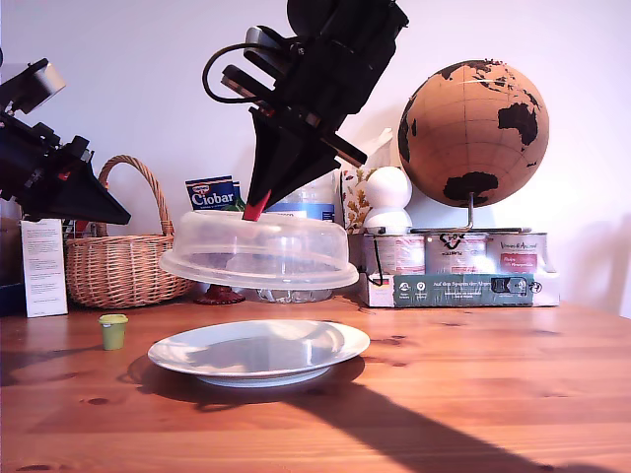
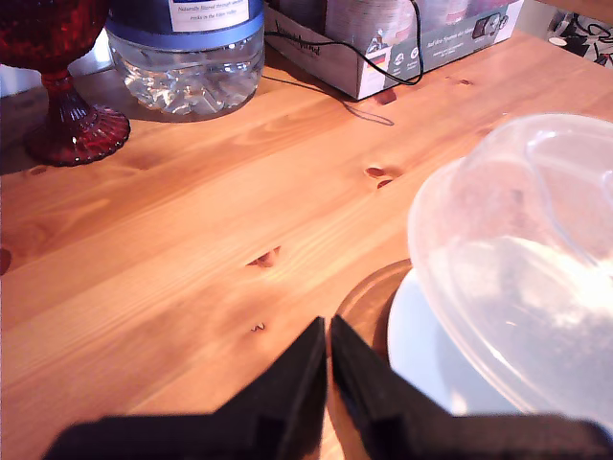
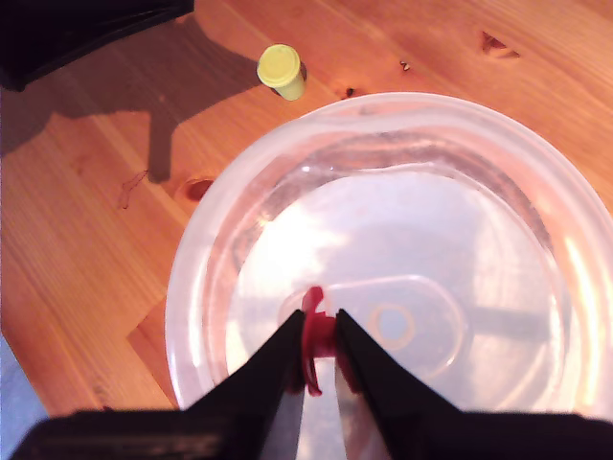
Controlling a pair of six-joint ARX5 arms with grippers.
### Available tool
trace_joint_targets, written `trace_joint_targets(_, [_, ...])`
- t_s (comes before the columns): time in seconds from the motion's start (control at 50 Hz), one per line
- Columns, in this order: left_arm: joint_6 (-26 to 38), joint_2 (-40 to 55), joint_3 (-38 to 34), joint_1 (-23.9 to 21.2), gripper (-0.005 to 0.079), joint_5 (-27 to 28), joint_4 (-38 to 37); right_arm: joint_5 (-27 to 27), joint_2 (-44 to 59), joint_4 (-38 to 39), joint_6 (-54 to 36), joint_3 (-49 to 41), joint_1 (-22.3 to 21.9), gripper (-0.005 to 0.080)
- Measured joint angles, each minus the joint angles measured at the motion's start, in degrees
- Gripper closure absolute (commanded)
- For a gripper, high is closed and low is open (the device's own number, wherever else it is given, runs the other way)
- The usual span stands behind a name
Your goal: Lift the plastic dome with your right arm while removing the green coffee capsule from the plate using your left arm.
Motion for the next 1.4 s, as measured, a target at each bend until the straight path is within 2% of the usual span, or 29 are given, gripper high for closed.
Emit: trace_joint_targets(1.4, [-0.24, 0.00, 0.00, 0.00, 0.0766, 0.85, 0.92, 1.51, 6.91, -0.59, 0.11, 0.00, 1.79, 0.0765])
